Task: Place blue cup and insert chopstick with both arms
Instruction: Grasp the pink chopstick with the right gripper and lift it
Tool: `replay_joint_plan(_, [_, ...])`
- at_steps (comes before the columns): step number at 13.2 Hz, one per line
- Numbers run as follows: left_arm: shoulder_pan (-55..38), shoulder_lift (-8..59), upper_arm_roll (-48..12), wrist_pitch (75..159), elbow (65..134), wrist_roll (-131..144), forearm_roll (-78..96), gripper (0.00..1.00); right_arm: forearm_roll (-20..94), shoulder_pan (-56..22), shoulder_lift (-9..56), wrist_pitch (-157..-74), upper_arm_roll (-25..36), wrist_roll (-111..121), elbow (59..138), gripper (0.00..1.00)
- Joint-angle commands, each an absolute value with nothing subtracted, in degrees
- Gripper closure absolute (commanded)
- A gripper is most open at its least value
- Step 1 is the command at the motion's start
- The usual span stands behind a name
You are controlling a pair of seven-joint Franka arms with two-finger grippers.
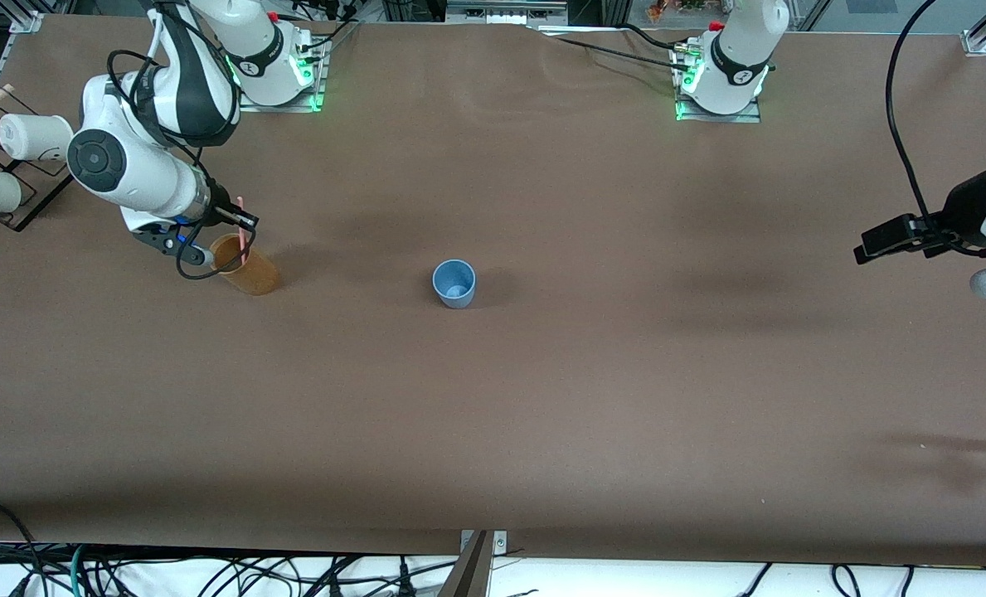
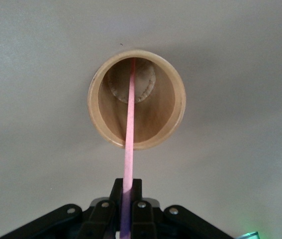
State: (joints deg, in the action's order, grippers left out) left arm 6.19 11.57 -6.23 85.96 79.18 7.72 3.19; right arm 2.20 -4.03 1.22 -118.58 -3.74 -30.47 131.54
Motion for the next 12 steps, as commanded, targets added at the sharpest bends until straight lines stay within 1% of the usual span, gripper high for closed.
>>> replay_joint_plan(1, [7.2, 5.8, -6.5, 86.1, 87.3, 6.6, 4.0, 0.00, 3.1, -3.6, -1.5, -118.5, -4.3, -29.6, 132.3, 1.00])
replay_joint_plan(2, [7.1, 5.0, -6.5, 85.8, 88.0, 5.9, 4.0, 0.00, 3.1, -3.6, -1.8, -118.3, -4.3, -28.2, 131.8, 1.00])
replay_joint_plan(3, [6.8, 4.8, -6.5, 84.7, 87.9, 5.7, 4.0, 0.00, 3.1, -3.6, -1.9, -116.5, -4.3, -28.0, 130.4, 1.00])
replay_joint_plan(5, [6.1, 4.5, -6.6, 84.6, 87.7, 3.9, -0.6, 0.00, 3.3, -3.6, -1.9, -109.7, -4.1, -27.6, 126.1, 1.00])
replay_joint_plan(6, [6.1, 4.5, -6.6, 84.6, 87.6, 2.0, -1.3, 0.00, 4.2, -3.6, -1.9, -106.0, -4.2, -27.4, 123.2, 1.00])
replay_joint_plan(8, [6.6, 6.1, -6.7, 85.3, 86.0, 2.2, -1.1, 0.00, 6.6, -3.6, -1.7, -96.1, -4.4, -28.1, 115.2, 1.00])
replay_joint_plan(9, [6.7, 6.7, -6.7, 85.3, 85.7, 2.3, -1.1, 0.00, 7.1, -3.7, -1.8, -92.8, -4.7, -28.1, 112.2, 1.00])
replay_joint_plan(11, [6.6, 6.8, -6.9, 85.3, 85.7, 2.4, -1.1, 0.00, 11.7, -4.0, -1.2, -87.5, -5.3, -28.4, 107.0, 1.00])
replay_joint_plan(12, [6.6, 6.9, -6.9, 85.3, 85.7, 2.5, -1.1, 0.00, 14.6, -5.4, -0.9, -86.4, -6.1, -29.2, 104.6, 1.00])
